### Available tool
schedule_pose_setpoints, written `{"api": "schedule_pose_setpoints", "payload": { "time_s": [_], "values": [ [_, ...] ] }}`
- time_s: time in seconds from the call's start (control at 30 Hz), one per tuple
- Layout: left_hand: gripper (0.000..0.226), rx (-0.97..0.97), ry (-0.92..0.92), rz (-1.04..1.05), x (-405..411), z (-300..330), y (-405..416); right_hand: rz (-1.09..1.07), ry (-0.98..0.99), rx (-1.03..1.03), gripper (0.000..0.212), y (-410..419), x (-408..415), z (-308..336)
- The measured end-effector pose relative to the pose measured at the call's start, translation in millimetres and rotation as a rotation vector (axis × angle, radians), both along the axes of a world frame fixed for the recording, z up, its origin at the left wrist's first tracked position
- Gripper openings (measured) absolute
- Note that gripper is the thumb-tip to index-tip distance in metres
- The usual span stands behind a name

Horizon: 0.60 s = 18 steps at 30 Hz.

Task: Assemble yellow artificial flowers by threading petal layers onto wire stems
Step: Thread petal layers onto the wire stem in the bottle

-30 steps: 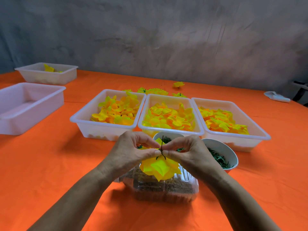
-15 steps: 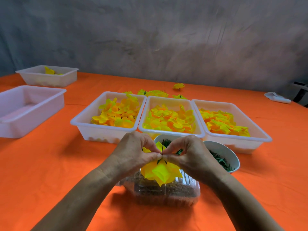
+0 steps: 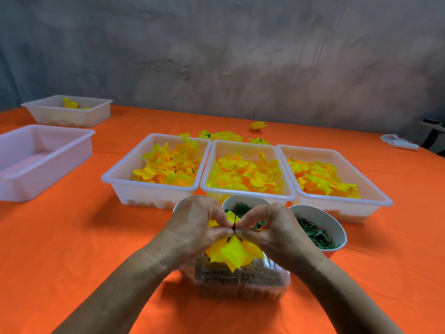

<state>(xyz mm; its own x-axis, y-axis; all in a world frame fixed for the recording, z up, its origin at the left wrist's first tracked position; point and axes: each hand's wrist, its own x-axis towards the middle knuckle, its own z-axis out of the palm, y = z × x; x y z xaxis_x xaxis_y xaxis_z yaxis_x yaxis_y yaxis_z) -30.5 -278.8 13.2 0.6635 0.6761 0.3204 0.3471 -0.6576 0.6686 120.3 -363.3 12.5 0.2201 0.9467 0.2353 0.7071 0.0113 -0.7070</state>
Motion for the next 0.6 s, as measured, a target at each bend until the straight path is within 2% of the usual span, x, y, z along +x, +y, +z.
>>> {"api": "schedule_pose_setpoints", "payload": {
  "time_s": [0.1,0.23,0.3,0.43,0.6],
  "values": [
    [0.015,-0.001,0.000,-0.029,-6.5,-1.0,-0.2,-0.009,0.177,-0.001,0.011,-4.2,6.3,-4.3],
    [0.018,-0.057,-0.135,-0.003,-11.8,-3.7,-2.1,-0.013,0.237,0.021,0.015,-9.1,10.4,-9.1],
    [0.015,-0.076,-0.173,-0.002,-9.0,-3.2,-4.2,0.022,0.200,0.034,0.013,-8.3,7.2,-9.8],
    [0.009,0.015,-0.108,0.003,-2.2,-2.1,-5.3,0.020,0.117,0.080,0.012,-4.6,3.0,-10.8],
    [0.010,0.026,-0.135,-0.018,-2.0,-6.4,-2.0,0.004,0.075,0.131,0.005,-2.7,3.4,-15.7]
  ]
}}
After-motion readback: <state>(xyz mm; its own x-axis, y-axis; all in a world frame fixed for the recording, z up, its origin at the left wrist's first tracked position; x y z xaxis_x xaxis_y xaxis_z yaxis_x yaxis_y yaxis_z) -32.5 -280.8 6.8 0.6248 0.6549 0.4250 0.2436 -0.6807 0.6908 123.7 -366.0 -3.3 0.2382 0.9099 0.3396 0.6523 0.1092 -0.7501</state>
